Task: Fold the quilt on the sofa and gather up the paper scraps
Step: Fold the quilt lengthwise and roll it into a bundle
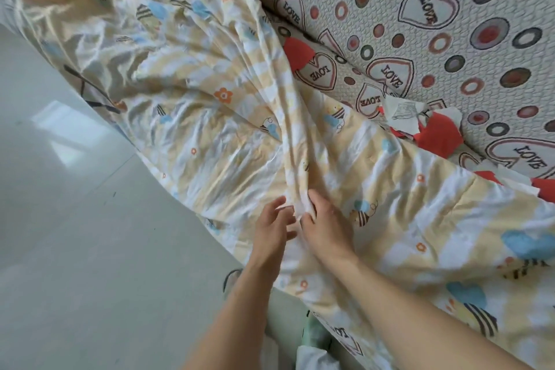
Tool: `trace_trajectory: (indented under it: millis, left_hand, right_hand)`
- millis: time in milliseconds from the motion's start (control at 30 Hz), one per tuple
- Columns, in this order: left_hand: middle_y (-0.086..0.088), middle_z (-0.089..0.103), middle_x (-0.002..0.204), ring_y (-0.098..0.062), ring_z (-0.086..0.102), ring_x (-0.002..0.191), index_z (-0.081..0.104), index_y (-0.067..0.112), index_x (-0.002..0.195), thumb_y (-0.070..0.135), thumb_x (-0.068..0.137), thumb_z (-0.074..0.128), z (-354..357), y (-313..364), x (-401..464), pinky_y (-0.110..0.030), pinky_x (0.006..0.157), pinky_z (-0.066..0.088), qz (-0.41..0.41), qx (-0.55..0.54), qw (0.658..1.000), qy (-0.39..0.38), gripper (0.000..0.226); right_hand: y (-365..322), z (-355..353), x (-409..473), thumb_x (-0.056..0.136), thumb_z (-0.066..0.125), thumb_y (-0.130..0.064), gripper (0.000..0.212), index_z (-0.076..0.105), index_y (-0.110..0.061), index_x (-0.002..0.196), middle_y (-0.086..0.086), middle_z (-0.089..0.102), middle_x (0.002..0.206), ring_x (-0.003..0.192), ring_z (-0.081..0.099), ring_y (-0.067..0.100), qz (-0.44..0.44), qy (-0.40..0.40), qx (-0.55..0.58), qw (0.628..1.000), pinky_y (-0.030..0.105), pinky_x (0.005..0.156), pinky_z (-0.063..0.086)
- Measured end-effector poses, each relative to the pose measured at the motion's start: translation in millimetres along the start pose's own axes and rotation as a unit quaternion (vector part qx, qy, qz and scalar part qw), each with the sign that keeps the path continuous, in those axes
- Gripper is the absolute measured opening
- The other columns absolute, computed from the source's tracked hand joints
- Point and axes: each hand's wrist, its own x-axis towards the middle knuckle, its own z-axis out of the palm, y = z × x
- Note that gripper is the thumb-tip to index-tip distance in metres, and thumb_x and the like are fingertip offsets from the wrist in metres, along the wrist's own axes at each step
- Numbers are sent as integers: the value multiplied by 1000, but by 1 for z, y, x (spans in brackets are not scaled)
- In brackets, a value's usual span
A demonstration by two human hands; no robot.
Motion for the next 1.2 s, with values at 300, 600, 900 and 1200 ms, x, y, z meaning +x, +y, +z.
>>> trace_trajectory:
  millis: [300,600,900,1200]
  left_hand:
    - [-3,65,77,-20,61,69,63,12,89,14,85,60,-5,55,66,-30,58,47,85,103,980,150,5]
    - [-11,59,86,-29,52,81,60,9,89,20,98,38,-64,55,61,-32,73,35,26,-29,932,361,26]
    - [-14,61,77,-26,56,69,59,14,88,6,88,48,-121,54,93,-41,67,52,-25,99,992,68,14]
    - [-6,73,95,-9,67,78,70,20,99,-9,76,49,-150,74,110,-22,67,53,36,160,970,-178,43]
  right_hand:
    - [-20,-3,-1,81,51,-22,48,59,-46,122,-17,65,120,113,58,12,-75,-180,-44,980,25,92,45]
    - [-66,4,27,76,51,-31,39,62,-40,112,-12,69,108,103,62,14,-127,-271,-111,948,27,83,48]
    - [-109,28,60,89,50,-54,38,56,-21,72,-5,54,63,68,54,16,-41,-127,7,991,33,63,41]
    - [-200,52,154,86,55,-50,46,47,-17,116,5,61,119,109,57,30,66,42,91,993,45,90,47]
